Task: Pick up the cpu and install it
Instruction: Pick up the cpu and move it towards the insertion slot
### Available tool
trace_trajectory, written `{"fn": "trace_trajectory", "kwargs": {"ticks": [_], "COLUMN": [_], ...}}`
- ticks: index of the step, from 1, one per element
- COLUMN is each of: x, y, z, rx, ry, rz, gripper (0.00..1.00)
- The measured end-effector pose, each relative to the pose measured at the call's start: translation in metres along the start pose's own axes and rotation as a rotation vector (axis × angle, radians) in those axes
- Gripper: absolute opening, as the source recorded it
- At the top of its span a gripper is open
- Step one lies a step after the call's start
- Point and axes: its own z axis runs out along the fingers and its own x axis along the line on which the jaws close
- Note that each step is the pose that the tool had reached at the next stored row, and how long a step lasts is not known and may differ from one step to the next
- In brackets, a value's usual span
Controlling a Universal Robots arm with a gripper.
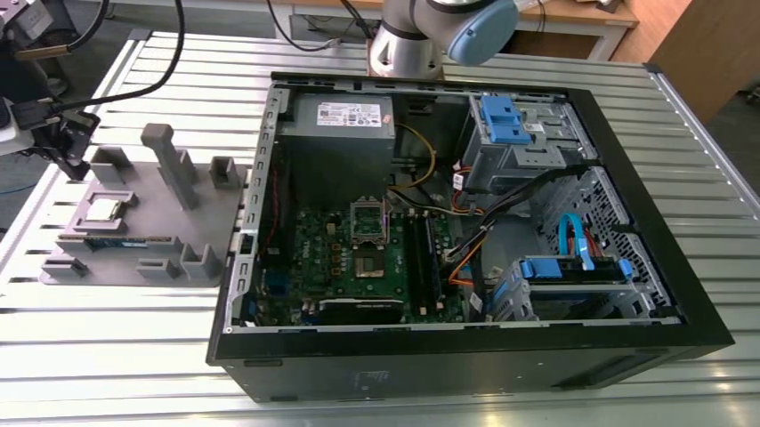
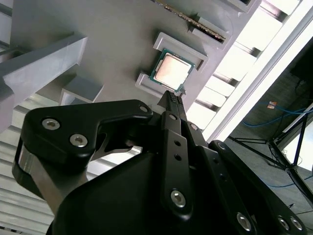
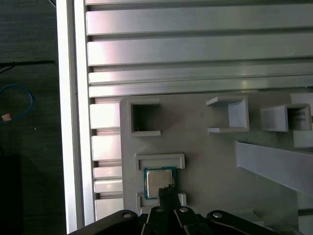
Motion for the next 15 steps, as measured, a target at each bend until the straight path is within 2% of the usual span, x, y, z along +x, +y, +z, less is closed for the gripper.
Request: {"fn": "trace_trajectory", "kwargs": {"ticks": [1, 12, 13, 15], "x": [0.0001, 0.0001, 0.0001, 0.0002], "y": [0.0000, -0.0001, -0.0002, -0.0002], "z": [0.0014, 0.0017, 0.0043, 0.0047], "rx": [0.0000, 0.0000, 0.0000, 0.0000], "ry": [0.0000, 0.0000, 0.0000, 0.0000], "rz": [0.000, 0.000, 0.000, 0.000], "gripper": [0.11, 0.11, 0.11, 0.11]}}
